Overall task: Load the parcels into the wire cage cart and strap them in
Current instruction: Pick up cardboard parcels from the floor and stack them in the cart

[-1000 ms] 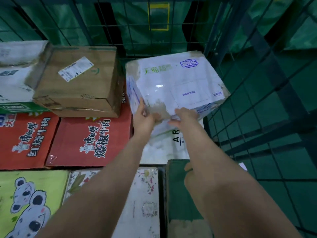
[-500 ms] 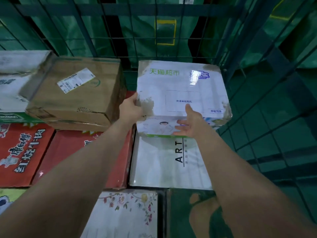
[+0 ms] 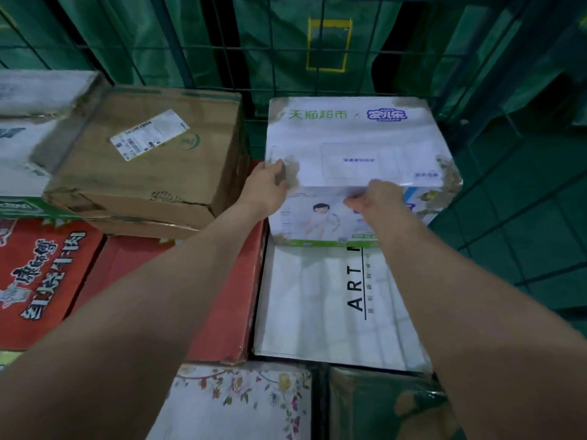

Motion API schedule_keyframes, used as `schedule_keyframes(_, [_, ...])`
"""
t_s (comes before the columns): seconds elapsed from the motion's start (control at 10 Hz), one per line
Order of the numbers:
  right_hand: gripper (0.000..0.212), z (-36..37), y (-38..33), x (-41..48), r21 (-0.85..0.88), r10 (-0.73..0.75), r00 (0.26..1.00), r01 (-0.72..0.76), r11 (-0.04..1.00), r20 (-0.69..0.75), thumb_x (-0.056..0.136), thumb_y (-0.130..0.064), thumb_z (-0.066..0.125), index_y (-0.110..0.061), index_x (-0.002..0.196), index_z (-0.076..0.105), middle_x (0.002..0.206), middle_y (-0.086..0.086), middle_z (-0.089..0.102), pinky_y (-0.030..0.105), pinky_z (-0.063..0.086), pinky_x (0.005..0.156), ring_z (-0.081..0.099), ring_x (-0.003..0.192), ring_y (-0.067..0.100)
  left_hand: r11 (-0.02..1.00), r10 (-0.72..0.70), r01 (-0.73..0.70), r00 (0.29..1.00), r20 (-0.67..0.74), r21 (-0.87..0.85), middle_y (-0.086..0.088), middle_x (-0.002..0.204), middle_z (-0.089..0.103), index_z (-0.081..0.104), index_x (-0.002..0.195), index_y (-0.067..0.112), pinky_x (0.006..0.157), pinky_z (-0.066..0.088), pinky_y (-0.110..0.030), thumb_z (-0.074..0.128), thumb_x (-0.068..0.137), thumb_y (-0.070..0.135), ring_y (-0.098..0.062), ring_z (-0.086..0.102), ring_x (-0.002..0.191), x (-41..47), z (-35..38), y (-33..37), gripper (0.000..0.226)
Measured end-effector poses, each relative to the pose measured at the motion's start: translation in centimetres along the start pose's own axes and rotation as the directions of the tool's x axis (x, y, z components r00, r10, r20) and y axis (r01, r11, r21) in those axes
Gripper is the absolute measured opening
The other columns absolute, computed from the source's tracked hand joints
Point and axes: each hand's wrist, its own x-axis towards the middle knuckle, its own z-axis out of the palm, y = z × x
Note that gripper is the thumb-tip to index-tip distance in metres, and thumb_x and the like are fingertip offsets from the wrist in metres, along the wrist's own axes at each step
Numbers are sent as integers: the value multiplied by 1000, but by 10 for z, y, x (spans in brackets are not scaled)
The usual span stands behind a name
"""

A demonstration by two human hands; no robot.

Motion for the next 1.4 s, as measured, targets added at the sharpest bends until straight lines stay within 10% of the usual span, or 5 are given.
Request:
schedule_keyframes(0.2, [91,11,-1,-16,88,-39,977,21,996,211,80,-62,53,3,139,30,138,15,50,29,50,90,62,107,14,999,41,-44,996,-81,-30,-18,140,42,46,139,7,99,29,-18,47,97,8,-30,41,130,10,2,-9,41])
schedule_keyframes(0.3, [66,14,9,-17,204,135,975,-170,964,174,62,-66,70,-7,82,47,74,11,61,24,48,78,57,102,18,998,53,-50,995,-79,37,-14,147,36,42,141,11,101,26,-21,47,97,9,-28,36,134,-3,8,-19,44])
schedule_keyframes(0.5, [44,40,31,-34,556,9,996,-60,829,94,102,-26,32,-4,140,36,79,0,38,21,45,52,46,74,16,990,59,-73,991,-118,-119,-23,149,29,37,143,7,106,18,-18,45,96,5,-29,23,142,-12,2,-22,48])
schedule_keyframes(1.0, [56,202,15,-117,37,-31,930,19,999,366,92,-35,58,2,132,44,130,18,50,48,57,71,64,93,42,822,-566,537,739,-365,-188,-27,152,12,13,146,-4,116,18,-41,52,79,52,-39,17,139,-35,-139,-156,96])
schedule_keyframes(1.4, [19,212,25,-119,180,-119,990,105,978,69,91,-14,59,-1,103,68,95,10,68,29,57,75,68,89,29,690,-573,265,769,-283,-674,-16,128,50,27,138,1,88,52,-40,64,86,15,-28,56,110,-45,-166,-226,66])
